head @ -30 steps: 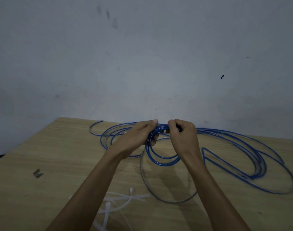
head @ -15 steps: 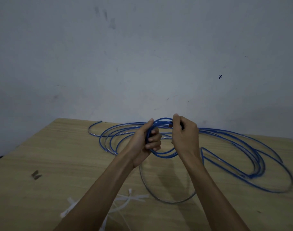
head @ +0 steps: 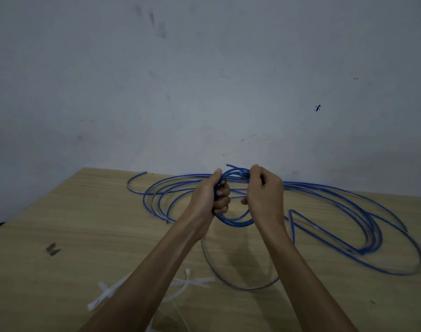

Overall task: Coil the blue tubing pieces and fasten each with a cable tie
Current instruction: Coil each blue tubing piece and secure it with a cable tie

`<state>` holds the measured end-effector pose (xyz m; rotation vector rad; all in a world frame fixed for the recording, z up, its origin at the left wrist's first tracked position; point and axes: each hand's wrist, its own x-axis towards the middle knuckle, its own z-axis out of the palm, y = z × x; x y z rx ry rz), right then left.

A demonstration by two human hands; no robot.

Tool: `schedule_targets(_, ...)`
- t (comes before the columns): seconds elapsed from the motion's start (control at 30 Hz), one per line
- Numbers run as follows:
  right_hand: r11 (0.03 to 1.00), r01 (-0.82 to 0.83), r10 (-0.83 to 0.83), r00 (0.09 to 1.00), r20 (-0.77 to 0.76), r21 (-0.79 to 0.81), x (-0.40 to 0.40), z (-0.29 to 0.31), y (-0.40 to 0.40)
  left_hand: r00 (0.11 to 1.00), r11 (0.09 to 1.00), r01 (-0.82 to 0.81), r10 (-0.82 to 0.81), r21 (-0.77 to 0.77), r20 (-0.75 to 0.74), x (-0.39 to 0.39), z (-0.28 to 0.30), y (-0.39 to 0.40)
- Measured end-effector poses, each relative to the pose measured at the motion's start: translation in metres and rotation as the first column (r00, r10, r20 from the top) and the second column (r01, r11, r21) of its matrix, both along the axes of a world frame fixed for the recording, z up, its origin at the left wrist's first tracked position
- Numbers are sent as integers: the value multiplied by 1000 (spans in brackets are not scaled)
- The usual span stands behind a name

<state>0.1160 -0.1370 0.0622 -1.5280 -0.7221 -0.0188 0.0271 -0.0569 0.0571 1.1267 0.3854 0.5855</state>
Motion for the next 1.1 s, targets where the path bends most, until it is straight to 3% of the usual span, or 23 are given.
schedule_targets(0.1, 1000, -4, 5, 1000, 20, -28, 2, 1, -1, 999, 998, -41, 42, 47, -23, 6, -4, -6)
schedule_targets(0.23, 997, -29, 31, 999, 36, -67, 8, 3, -4, 998, 999, -44, 43, -16, -48, 14, -8, -6)
schedule_targets(0.37, 991, -36, 49, 993, 106, -127, 7, 0, -3, 982, 968, -120, 148, 220, -114, 7, -3, -5)
schedule_targets(0.4, 989, -44, 61, 991, 116, -142, 6, -1, -3, 971, 918, -169, 218, 358, -101, 3, -2, -4)
schedule_targets(0.43, 986, -54, 75, 989, 127, -156, 5, -1, -2, 953, 812, -218, 297, 542, -62, 0, -2, -3)
schedule_targets(0.5, 980, -73, 99, 986, 136, -183, 3, -2, -1, 931, 434, -225, 359, 872, 61, -7, -2, 2)
schedule_targets(0.53, 979, -78, 105, 986, 133, -190, 3, -2, -1, 938, 258, -164, 341, 952, 69, -9, -2, 5)
schedule_targets(0.57, 979, -77, 103, 986, 129, -190, 3, -2, -1, 944, 147, -76, 328, 986, 24, -11, -3, 8)
schedule_targets(0.6, 980, -73, 96, 988, 121, -183, 2, -1, -1, 944, 108, 9, 326, 994, -44, -12, -3, 10)
schedule_targets(0.77, 982, -117, 129, 989, 74, -146, 0, -2, 2, 903, 166, 176, 366, 970, -226, -21, -4, 13)
schedule_targets(0.9, 925, -226, 323, 891, 319, -306, -7, -13, 6, 865, 184, 196, 430, 963, -258, -42, -5, 33)
schedule_targets(1.0, 857, -124, 417, 737, 531, -501, -14, -23, 12, 848, 219, 204, 447, 954, -284, -61, -7, 47)
schedule_targets(1.1, 808, -44, 449, 692, 566, -588, -24, -33, 19, 851, 208, 195, 449, 959, -271, -77, -15, 53)
